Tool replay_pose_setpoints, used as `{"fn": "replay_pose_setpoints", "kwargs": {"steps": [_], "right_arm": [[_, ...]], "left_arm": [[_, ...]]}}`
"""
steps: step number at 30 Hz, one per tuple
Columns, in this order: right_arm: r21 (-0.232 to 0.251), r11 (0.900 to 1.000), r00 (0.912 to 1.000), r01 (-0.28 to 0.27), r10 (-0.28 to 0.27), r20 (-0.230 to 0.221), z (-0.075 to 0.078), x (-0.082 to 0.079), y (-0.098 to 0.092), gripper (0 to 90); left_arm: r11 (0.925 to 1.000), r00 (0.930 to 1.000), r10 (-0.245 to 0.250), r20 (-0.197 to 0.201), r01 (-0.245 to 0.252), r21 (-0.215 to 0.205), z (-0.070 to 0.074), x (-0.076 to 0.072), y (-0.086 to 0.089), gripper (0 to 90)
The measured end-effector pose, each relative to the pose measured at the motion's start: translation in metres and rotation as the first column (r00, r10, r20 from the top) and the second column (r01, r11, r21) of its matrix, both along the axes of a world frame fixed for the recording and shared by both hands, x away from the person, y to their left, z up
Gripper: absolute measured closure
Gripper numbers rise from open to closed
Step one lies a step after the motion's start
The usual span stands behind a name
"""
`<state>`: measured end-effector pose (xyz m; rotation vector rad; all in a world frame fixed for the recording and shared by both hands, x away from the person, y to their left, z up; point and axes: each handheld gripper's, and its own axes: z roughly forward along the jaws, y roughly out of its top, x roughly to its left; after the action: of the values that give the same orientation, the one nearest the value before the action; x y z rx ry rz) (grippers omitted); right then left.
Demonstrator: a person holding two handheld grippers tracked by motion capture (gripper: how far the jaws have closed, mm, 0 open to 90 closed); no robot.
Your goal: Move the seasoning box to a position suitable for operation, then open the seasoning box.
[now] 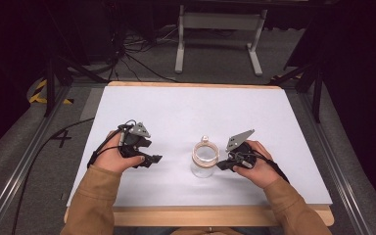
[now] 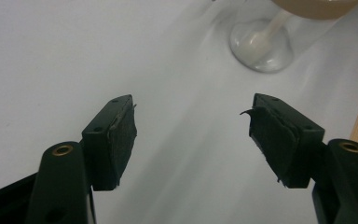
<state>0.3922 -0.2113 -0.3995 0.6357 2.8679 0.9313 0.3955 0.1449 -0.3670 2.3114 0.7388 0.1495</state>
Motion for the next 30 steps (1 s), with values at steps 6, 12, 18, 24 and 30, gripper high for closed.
{"fn": "replay_pose_setpoints", "kwargs": {"steps": [6, 12, 18, 24, 30], "right_arm": [[0.038, 0.998, 0.9988, 0.043, -0.044, 0.02, 0.009, -0.002, -0.017, 89.8], [0.079, 0.992, 0.9939, 0.096, -0.1, 0.046, 0.016, -0.006, -0.037, 89.8], [0.09, 0.987, 0.9885, 0.135, -0.14, 0.058, 0.016, -0.011, -0.05, 89.8], [0.109, 0.979, 0.9821, 0.17, -0.178, 0.063, 0.015, -0.017, -0.061, 89.6], [0.113, 0.973, 0.9758, 0.203, -0.21, 0.06, 0.014, -0.021, -0.065, 89.6]], "left_arm": [[0.9984, 0.9998, -0.005, -0.02, 0.004, -0.056, 0.006, 0.006, -0.003, 33.8], [0.992, 0.9963, 0.067, 0.054, -0.061, -0.111, 0.015, 0.013, -0.01, 28.3], [0.9747, 0.9985, 0.037, 0.041, -0.027, -0.222, 0.025, 0.023, -0.023, 48.9], [0.9712, 0.9994, 0.017, 0.029, -0.009, -0.238, 0.029, 0.036, -0.04, 57.6], [0.9679, 0.9958, -0.071, 0.058, 0.082, -0.237, 0.034, 0.05, -0.071, 67.3]]}}
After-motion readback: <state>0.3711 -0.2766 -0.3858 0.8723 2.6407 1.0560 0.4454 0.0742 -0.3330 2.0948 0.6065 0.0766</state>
